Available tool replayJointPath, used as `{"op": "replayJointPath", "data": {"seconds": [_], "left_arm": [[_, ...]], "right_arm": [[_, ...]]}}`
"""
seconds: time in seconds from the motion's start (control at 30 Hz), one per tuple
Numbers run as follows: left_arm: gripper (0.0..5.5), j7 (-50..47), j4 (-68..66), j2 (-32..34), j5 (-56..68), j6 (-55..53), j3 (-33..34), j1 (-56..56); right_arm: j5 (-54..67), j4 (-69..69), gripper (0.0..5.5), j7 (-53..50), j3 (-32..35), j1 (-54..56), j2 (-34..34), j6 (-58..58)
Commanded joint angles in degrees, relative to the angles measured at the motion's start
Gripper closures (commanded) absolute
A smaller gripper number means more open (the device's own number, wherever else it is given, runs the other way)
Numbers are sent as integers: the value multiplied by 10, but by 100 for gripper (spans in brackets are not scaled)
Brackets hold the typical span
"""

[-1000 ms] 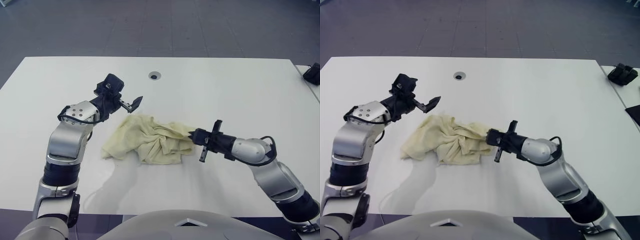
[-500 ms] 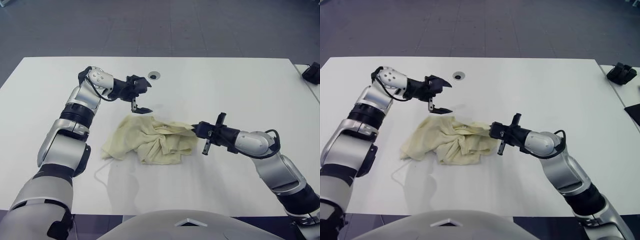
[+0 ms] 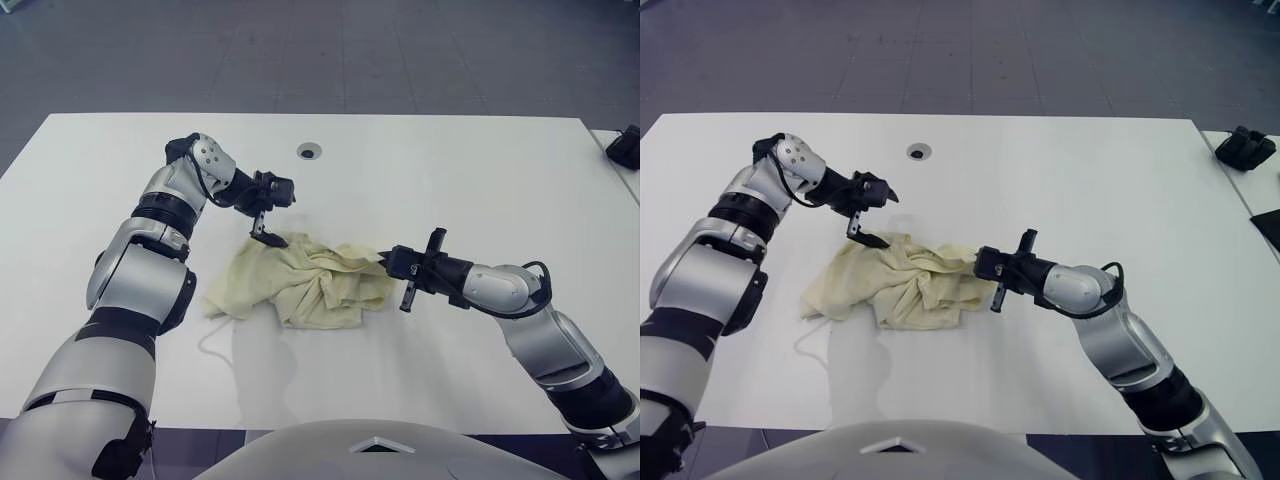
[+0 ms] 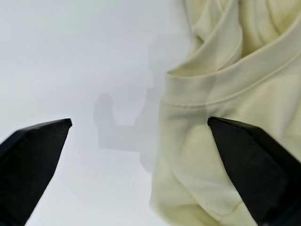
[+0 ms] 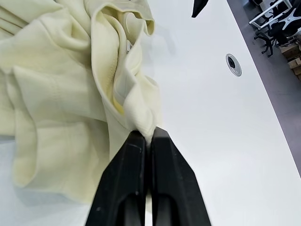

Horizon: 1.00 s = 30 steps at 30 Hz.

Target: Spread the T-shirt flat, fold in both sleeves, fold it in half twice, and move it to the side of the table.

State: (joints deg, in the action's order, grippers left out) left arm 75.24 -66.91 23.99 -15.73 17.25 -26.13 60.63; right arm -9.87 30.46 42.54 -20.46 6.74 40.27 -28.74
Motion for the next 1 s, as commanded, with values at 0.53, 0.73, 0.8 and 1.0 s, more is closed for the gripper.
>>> {"op": "replayJointPath", "data": {"seconds": [0.53, 0.73, 0.8, 1.0], "left_arm": [[358, 20, -9, -16, -31, 11, -12, -47], [458, 33, 6, -12, -8, 6, 8, -48], [494, 39, 21, -8, 2, 5, 19, -49], [548, 65, 96, 24, 41, -1, 58, -50]], "right_arm": [[-9, 3, 550, -1, -4, 9, -7, -4], [-13, 1, 550, 0, -5, 8, -7, -3], [-14, -2, 550, 1, -4, 11, -8, -3], [-6, -14, 550, 6, 14, 22, -4, 0]]}}
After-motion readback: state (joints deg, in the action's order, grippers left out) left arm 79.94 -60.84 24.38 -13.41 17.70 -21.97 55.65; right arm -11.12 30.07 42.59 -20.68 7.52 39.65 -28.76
